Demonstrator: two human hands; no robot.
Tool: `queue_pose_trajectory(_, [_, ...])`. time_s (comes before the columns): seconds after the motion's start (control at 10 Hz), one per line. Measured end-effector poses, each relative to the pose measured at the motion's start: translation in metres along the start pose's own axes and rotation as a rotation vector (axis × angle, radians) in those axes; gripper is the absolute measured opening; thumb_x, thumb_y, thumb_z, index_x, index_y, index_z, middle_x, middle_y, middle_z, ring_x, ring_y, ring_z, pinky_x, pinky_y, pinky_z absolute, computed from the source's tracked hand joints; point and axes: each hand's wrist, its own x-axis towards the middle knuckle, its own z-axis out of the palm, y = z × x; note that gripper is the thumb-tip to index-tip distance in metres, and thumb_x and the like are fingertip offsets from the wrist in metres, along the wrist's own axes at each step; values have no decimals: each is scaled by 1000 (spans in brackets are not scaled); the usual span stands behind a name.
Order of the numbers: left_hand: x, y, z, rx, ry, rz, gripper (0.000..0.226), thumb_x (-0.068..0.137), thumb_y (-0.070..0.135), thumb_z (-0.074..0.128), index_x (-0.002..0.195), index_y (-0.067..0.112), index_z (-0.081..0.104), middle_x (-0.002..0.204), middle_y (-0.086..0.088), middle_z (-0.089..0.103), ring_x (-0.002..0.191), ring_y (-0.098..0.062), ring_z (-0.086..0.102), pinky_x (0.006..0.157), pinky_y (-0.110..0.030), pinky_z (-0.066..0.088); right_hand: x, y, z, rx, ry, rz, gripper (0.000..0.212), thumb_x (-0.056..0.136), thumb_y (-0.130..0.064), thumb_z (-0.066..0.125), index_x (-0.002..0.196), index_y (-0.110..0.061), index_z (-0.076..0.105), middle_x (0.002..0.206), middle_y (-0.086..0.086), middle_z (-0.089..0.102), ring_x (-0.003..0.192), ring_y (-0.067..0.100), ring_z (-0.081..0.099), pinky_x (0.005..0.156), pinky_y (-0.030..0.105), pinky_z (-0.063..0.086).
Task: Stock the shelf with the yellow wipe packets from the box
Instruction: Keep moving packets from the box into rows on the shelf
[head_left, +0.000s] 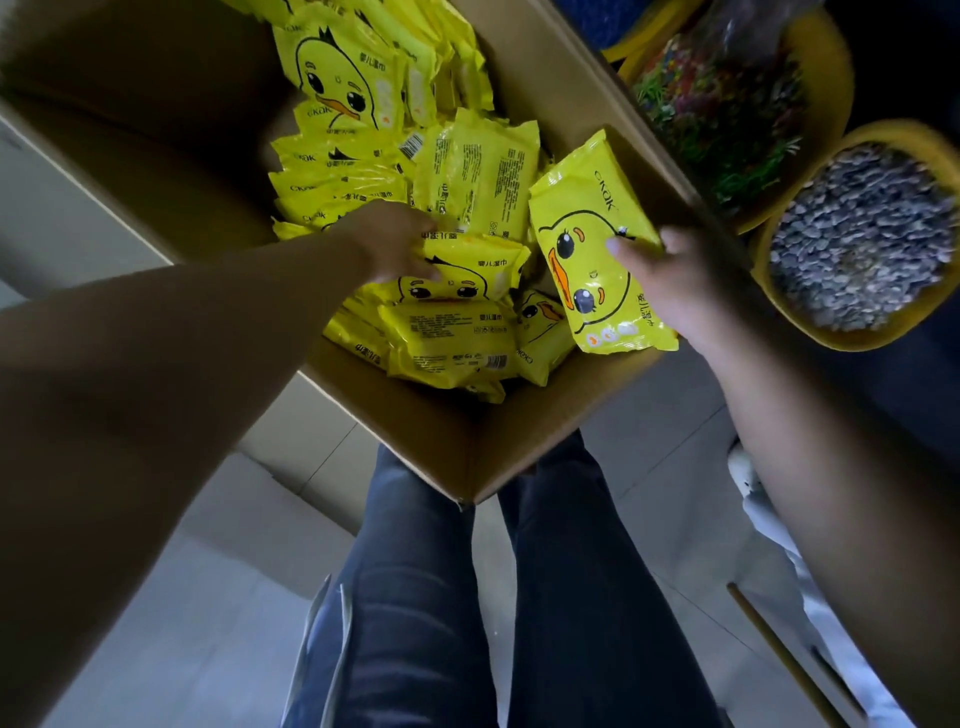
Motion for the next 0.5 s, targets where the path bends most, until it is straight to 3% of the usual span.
queue_pose_trajectory(0.1, [-19,7,-8,-46,-33,-110,83,82,56,56,134,-6,39,137,-23,43,127,-32,40,97,-29,31,-6,-3,-6,52,27,-36,46,91,-38,53,105,5,60,98,26,62,88,36,58,53,30,22])
queue_pose_trajectory(0.2, [-39,14,-21,-182,21,-79,107,65,74,59,134,-6,38,135,-25,46,123,-33,44,99,-32,33,-14,-13,-17,167,84,-58,44,86,-37,61,101,3,63,98,21,66,85,29,60,62,27,36])
queue_pose_trajectory(0.3, [-67,22,-48,-223,122,-104,60,86,33,61,128,-7,45,128,-26,51,117,-32,50,93,-34,38,-32,-35,-41,308,122,-96,33,84,-31,65,101,-3,66,87,5,63,73,16,58,58,18,43])
queue_pose_trajectory(0.4, [-108,41,-74,-334,205,-86,66,77,43,66,129,5,49,115,-12,62,109,-23,53,84,-26,44,-58,-61,-73,370,166,-173,28,83,-30,66,101,-8,66,91,4,65,80,16,60,70,25,49])
queue_pose_trajectory(0.5, [-158,56,-102,-395,304,-74,101,43,79,68,120,13,58,116,-10,64,106,-26,59,95,-38,45,-94,-89,-113,398,192,-292,19,85,-26,64,95,-10,68,76,-1,64,65,5,57,64,25,44])
